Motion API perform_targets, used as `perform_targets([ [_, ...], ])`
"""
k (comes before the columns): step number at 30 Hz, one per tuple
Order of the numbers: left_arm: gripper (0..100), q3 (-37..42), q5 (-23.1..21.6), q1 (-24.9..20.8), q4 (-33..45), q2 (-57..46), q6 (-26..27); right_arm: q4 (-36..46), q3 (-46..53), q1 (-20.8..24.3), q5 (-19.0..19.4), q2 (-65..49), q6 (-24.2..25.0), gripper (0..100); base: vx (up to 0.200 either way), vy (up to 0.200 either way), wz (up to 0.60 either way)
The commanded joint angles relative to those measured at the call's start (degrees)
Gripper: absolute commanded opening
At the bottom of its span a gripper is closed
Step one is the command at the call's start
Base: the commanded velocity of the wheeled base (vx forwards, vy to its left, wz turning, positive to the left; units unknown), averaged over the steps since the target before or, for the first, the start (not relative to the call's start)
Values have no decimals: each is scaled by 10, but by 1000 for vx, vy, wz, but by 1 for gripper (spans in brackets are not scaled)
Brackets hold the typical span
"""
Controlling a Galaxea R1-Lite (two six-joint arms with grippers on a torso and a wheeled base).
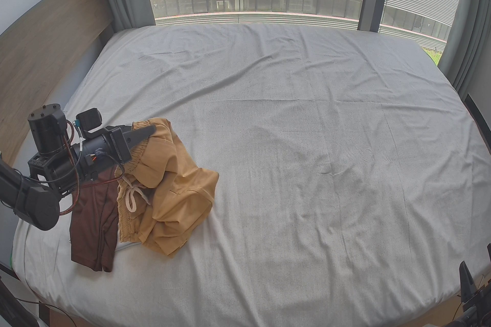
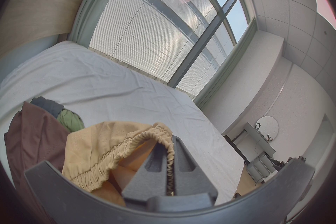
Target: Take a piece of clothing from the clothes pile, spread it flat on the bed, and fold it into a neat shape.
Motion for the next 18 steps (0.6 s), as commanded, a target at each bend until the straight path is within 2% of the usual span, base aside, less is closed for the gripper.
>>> perform_targets([
  [1, 0, 5, 1, -20, -39, 33, -5, 0, 10, 0, 0, -5, 0, 100, 0, 0, 0],
  [5, 0, 6, 3, -42, -70, 39, -33, 0, 10, 0, 0, -4, -1, 100, 0, 0, 0],
  [8, 0, 5, 5, -60, -113, 40, -78, 0, 10, 0, -1, -5, -1, 100, 0, 0, 0],
  [18, 0, 1, 4, -89, -152, 40, -104, 0, 10, 0, 0, -5, -1, 100, 0, 0, 0],
])
